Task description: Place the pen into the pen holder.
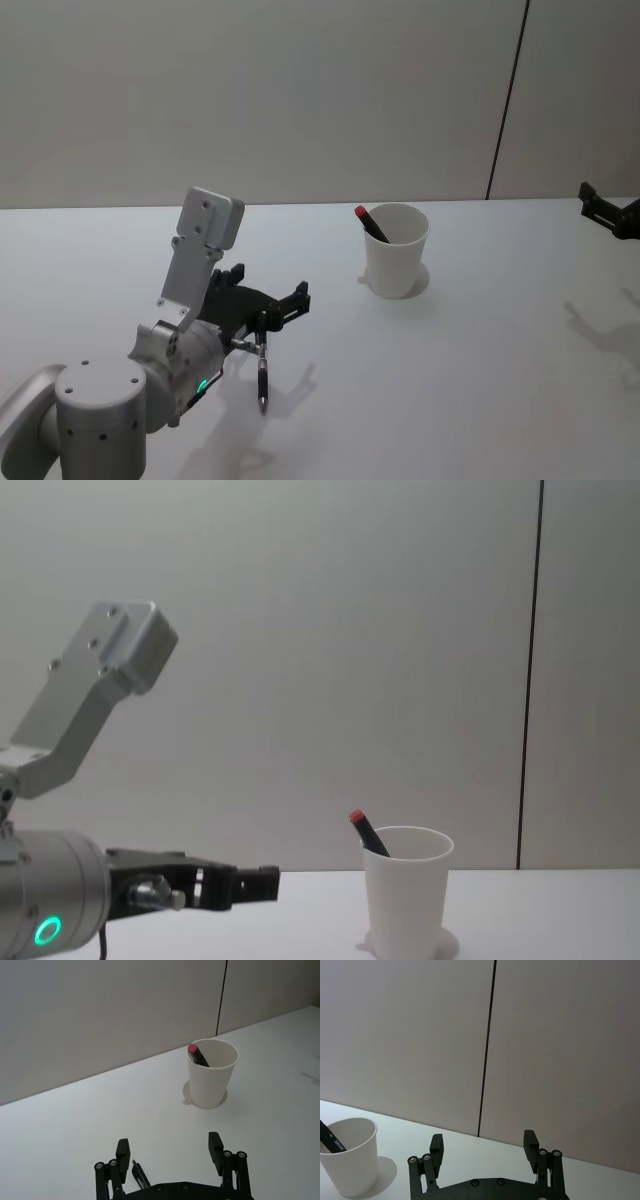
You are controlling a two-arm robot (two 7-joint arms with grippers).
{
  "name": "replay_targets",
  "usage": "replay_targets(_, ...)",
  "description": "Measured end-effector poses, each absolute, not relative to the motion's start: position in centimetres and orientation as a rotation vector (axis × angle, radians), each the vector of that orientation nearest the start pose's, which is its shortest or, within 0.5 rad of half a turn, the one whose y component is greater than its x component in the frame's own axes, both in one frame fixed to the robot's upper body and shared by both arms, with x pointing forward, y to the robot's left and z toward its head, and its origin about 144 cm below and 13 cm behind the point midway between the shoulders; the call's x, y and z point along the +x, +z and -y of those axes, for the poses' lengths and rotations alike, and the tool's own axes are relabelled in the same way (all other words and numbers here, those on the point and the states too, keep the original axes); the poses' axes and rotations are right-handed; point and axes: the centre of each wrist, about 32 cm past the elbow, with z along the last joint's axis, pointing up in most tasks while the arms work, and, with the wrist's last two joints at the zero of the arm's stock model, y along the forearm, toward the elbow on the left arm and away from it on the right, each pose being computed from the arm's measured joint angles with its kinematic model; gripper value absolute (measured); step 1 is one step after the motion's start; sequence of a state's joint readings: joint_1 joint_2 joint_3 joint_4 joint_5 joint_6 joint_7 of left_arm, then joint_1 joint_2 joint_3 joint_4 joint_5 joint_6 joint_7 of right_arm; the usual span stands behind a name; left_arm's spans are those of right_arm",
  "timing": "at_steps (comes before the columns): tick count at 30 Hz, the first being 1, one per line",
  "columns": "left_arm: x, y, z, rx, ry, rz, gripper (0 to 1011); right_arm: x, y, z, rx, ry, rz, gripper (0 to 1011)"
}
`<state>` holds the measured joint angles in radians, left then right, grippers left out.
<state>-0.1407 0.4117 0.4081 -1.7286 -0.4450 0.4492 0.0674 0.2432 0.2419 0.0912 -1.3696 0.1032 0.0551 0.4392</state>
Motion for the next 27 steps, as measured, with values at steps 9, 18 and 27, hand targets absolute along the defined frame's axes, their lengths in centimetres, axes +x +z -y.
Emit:
replay_targets(9, 46.4, 119.6, -20.8, 0.337, 1.174, -0.264, 1003, 52.4, 118.3, 34.2, -0.096, -1.272, 0.067, 1002)
replay_targets(18, 46.0, 118.7, -20.7, 0.364, 1.183, -0.322, 1003, 52.4, 118.3, 34.2, -0.096, -1.272, 0.067, 1002)
replay_targets(27, 45.5, 118.0, -20.7, 0.399, 1.187, -0.360, 1003, 52.4, 118.3, 34.2, -0.096, -1.272, 0.067, 1002)
